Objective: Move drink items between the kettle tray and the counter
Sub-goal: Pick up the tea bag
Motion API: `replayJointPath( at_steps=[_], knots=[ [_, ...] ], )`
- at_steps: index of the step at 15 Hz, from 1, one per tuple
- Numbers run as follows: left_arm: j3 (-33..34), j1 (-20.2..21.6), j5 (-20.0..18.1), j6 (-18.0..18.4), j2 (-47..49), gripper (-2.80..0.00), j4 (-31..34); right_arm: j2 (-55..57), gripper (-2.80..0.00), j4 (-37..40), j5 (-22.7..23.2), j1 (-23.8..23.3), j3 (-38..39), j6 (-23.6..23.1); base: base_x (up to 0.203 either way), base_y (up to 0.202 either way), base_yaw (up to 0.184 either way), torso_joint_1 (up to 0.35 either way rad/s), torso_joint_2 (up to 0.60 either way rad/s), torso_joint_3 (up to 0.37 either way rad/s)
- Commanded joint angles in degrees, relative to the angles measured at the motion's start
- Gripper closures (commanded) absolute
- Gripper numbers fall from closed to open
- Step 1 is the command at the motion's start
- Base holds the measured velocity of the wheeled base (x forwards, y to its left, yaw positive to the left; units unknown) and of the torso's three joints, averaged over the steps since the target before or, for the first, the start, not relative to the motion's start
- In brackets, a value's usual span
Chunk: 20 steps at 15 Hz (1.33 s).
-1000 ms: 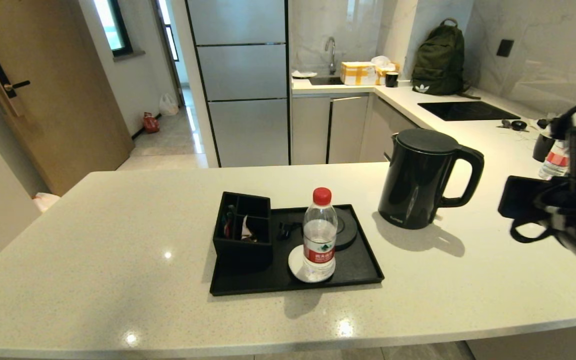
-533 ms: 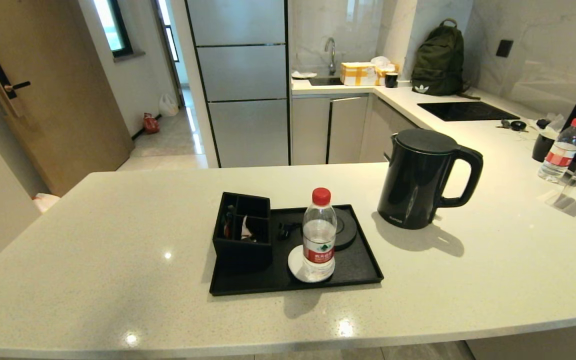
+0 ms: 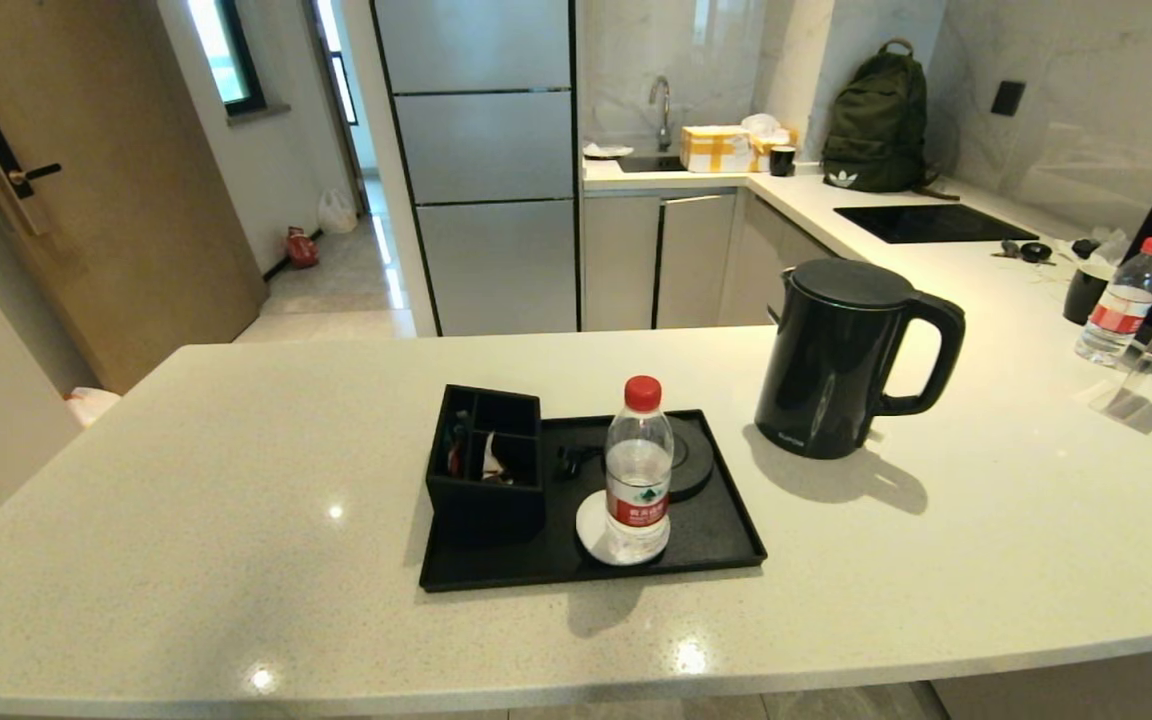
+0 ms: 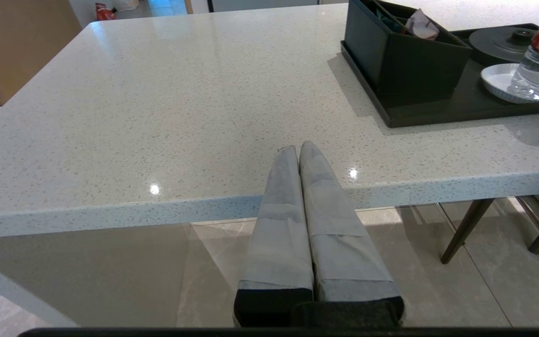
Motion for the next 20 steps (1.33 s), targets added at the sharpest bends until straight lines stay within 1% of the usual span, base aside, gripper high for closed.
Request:
replayJointPath(
  at_steps=[1, 3, 4, 5, 7, 8, 9, 10, 11, 12, 13, 14, 15, 17, 18, 20],
  knots=[
    [0.0, 0.0, 0.0, 0.0, 0.1, 0.00, 0.0, -5.9, 0.00, 0.4, 0.1, -0.9, 4.7, -0.2, 0.000, 0.000, 0.000, 0.000, 0.00, 0.000],
    [0.0, 0.0, 0.0, 0.0, 0.1, 0.00, 0.0, -11.2, 0.00, 1.5, 0.4, -1.9, 7.9, -1.3, 0.000, 0.000, 0.000, 0.000, 0.00, 0.000],
    [0.0, 0.0, 0.0, 0.0, 0.1, 0.00, 0.0, -15.2, 0.00, 2.5, 2.0, -2.9, 9.7, -2.3, 0.000, 0.000, 0.000, 0.000, 0.00, 0.000],
    [0.0, 0.0, 0.0, 0.0, 0.1, 0.00, 0.0, -19.3, 0.00, 3.3, 5.0, -3.9, 11.0, -3.7, 0.000, 0.000, 0.000, 0.000, 0.00, 0.000],
    [0.0, 0.0, 0.0, 0.0, 0.1, 0.00, 0.0, -27.4, 0.00, 4.0, 13.8, -4.9, 14.0, -7.9, 0.000, 0.000, 0.000, 0.000, 0.00, 0.000],
    [0.0, 0.0, 0.0, 0.0, 0.1, 0.00, 0.0, -29.1, 0.00, 2.7, 18.9, -5.2, 16.3, -9.2, 0.000, 0.000, 0.000, 0.000, 0.00, 0.000],
    [0.0, 0.0, 0.0, 0.0, 0.1, 0.00, 0.0, -29.2, 0.00, -2.7, 25.1, -5.3, 19.9, -10.1, 0.000, 0.000, 0.000, 0.000, 0.00, 0.000],
    [0.0, 0.0, 0.0, 0.0, 0.1, 0.00, 0.0, -29.1, 0.00, -7.4, 29.8, -5.5, 22.3, -10.8, 0.000, 0.000, 0.000, 0.000, 0.00, 0.000],
    [0.0, 0.0, 0.0, 0.0, 0.1, 0.00, 0.0, -29.1, 0.00, -8.9, 31.2, -5.5, 23.0, -11.5, 0.000, 0.000, 0.000, 0.000, 0.00, 0.000],
    [0.0, 0.0, 0.0, 0.0, 0.1, 0.00, 0.0, -29.1, 0.00, -14.6, 35.8, -5.6, 25.9, -12.3, 0.000, 0.000, 0.000, 0.000, 0.00, 0.000],
    [0.0, 0.0, 0.0, 0.0, 0.0, 0.00, 0.0, -29.1, 0.00, -19.7, 43.1, -5.6, 28.9, -13.4, 0.000, 0.000, 0.000, 0.000, 0.00, 0.000],
    [0.0, 0.0, 0.0, 0.0, 0.0, 0.00, 0.0, -29.1, 0.00, -24.3, 48.9, -5.5, 31.5, -14.4, 0.000, 0.000, 0.000, 0.000, 0.00, 0.000],
    [0.0, 0.0, 0.0, 0.0, 0.1, 0.00, 0.0, -29.1, 0.00, -25.3, 50.6, -5.5, 32.0, -15.6, 0.000, 0.000, 0.000, 0.000, 0.00, 0.000],
    [0.0, 0.0, 0.0, 0.0, 0.1, 0.00, 0.0, -29.1, 0.00, -17.7, 53.3, -5.5, 32.0, -17.7, 0.000, 0.000, 0.000, 0.000, 0.00, 0.000],
    [0.0, 0.0, 0.0, 0.0, 0.1, 0.00, 0.0, -29.0, 0.00, -17.6, 53.3, -5.5, 32.1, -16.2, 0.000, 0.000, 0.000, 0.000, 0.00, 0.000],
    [0.0, 0.0, 0.0, 0.0, 0.1, 0.00, 0.0, -29.0, 0.00, -17.8, 53.5, -5.5, 32.1, -16.0, 0.000, 0.000, 0.000, 0.000, 0.00, 0.000]
  ],
)
